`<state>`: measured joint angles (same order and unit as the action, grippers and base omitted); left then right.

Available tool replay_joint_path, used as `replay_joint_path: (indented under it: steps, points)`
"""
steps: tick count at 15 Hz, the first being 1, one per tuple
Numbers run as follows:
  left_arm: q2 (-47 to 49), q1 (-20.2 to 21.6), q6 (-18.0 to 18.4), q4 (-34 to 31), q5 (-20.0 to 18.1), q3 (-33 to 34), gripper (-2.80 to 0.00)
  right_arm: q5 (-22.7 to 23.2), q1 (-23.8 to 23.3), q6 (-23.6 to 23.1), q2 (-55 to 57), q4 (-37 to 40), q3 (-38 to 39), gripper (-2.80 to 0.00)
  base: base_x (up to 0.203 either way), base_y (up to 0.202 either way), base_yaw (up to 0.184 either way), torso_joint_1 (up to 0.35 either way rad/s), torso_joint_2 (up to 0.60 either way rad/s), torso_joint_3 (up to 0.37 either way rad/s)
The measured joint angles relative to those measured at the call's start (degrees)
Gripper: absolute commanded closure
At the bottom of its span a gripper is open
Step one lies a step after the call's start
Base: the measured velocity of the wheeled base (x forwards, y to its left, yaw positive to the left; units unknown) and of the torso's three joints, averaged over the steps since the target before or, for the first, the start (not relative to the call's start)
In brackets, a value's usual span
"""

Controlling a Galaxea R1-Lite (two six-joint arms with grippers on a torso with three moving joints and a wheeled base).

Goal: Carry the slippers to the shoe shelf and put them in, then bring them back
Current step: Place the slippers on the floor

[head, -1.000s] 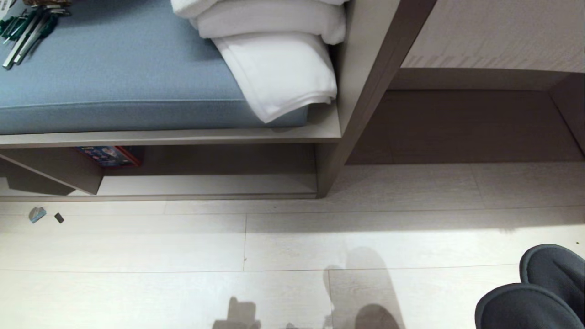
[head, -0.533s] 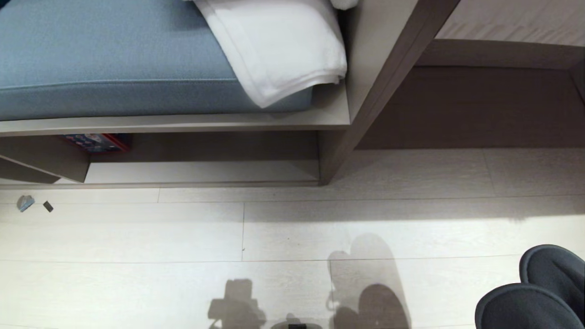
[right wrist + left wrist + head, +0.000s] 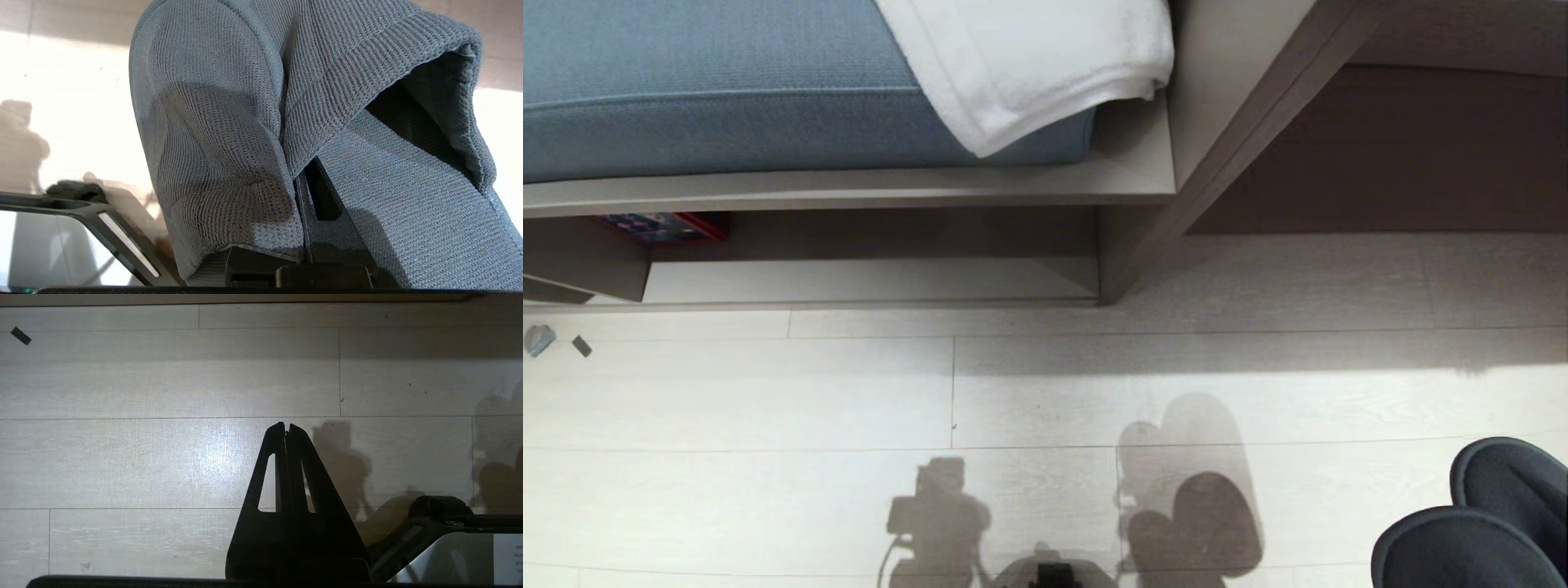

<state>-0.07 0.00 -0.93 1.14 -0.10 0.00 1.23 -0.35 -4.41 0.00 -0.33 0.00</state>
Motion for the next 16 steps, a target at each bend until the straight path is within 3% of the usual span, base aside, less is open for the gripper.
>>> replay_joint_path:
  steps: [16]
  points:
    - [0.0,0.02,0.05,-0.02,0.0,0.0,0.0,0.06,0.0,-2.61,0.05,-0.1,0.0,0.0,0.0,0.0,0.0,0.003,0.0,-0.196]
